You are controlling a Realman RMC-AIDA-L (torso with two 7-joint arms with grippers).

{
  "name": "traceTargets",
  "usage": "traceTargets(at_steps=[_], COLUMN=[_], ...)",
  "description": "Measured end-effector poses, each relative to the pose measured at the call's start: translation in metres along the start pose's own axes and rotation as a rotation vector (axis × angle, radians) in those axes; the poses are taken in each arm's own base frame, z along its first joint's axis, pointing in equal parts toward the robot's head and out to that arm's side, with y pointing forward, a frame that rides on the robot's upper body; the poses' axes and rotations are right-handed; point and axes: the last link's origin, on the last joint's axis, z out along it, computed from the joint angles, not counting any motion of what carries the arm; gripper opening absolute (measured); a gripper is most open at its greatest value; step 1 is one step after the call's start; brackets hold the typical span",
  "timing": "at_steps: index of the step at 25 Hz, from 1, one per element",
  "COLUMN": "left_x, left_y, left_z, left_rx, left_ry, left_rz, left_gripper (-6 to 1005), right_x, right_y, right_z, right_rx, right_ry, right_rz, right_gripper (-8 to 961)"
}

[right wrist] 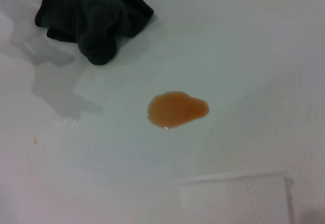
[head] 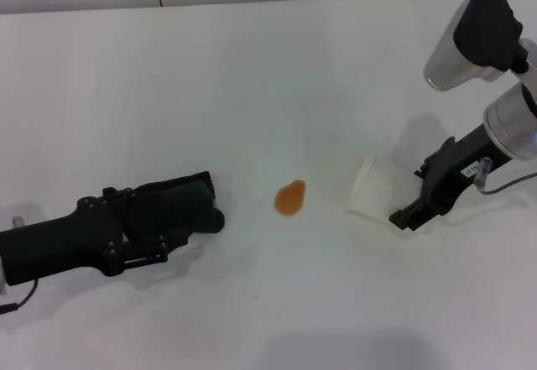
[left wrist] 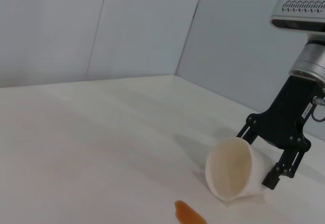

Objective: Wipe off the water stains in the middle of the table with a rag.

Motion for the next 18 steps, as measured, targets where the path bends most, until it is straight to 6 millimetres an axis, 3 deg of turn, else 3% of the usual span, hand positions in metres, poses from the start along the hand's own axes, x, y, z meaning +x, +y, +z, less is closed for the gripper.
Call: traceTargets(at_steps=[18], left_x=[0.0005], left_y=[-0.0001], left_z=[0.0003], left_rx=[-0.001], left_ry=[0.000], left_rz=[0.001], left_gripper=[785], right_x=[0.0017], right_y=[0.0005], right_z=[-0.0002], right_rx=[-0.006], right_ry=[0.007], right_rz=[0.002], right_gripper=[722])
